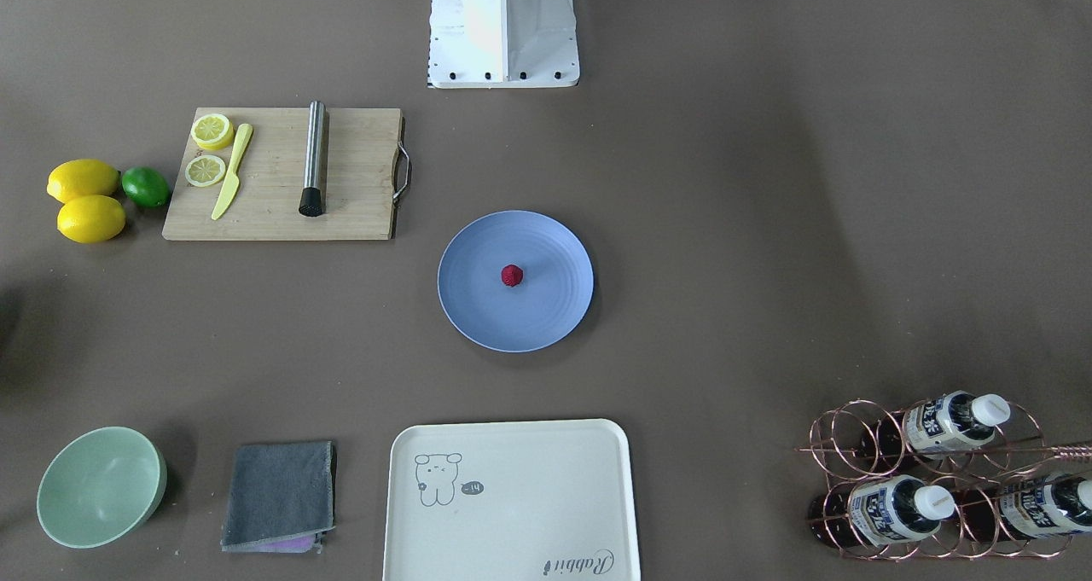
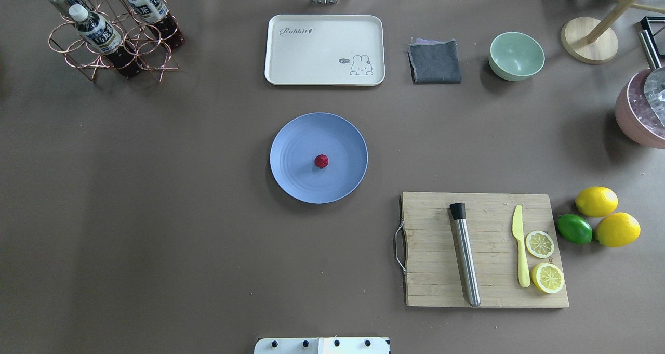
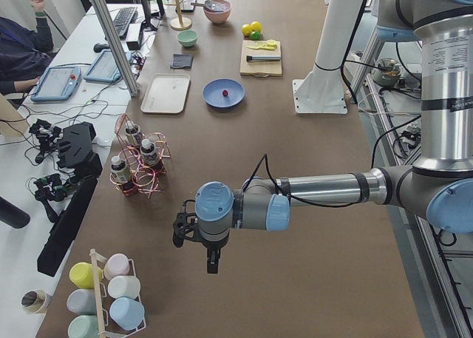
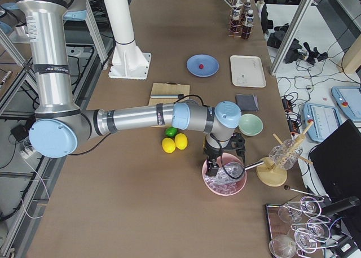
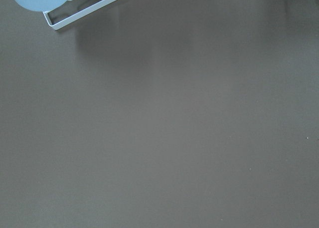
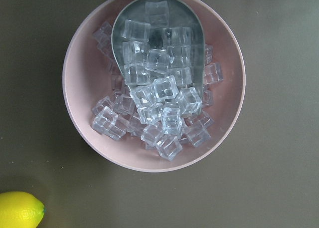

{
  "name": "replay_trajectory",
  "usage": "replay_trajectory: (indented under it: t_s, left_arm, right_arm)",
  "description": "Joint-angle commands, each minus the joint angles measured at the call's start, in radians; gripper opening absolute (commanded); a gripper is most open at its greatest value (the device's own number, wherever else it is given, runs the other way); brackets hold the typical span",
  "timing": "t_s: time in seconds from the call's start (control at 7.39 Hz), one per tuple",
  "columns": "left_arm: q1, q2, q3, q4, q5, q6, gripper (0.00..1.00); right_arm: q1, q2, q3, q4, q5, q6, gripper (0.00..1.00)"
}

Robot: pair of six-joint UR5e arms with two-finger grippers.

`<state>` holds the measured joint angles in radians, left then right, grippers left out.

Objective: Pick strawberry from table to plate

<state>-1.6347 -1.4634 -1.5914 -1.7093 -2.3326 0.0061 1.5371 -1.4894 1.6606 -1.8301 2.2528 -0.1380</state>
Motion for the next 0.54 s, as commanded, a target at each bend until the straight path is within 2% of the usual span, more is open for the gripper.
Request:
replay_trajectory:
  t_s: [0.0, 0.41]
  left_arm:
    - [0.001, 0.000, 0.002, 0.000, 0.001, 0.000, 0.98]
    - [0.001, 0.000, 0.004, 0.000, -0.001, 0.000, 0.98]
  right_arm:
    - [0.000, -0.002, 0.001, 0.000, 0.004, 0.000, 1.00]
    - [0.000, -0.002, 0.001, 0.000, 0.010, 0.000, 1.00]
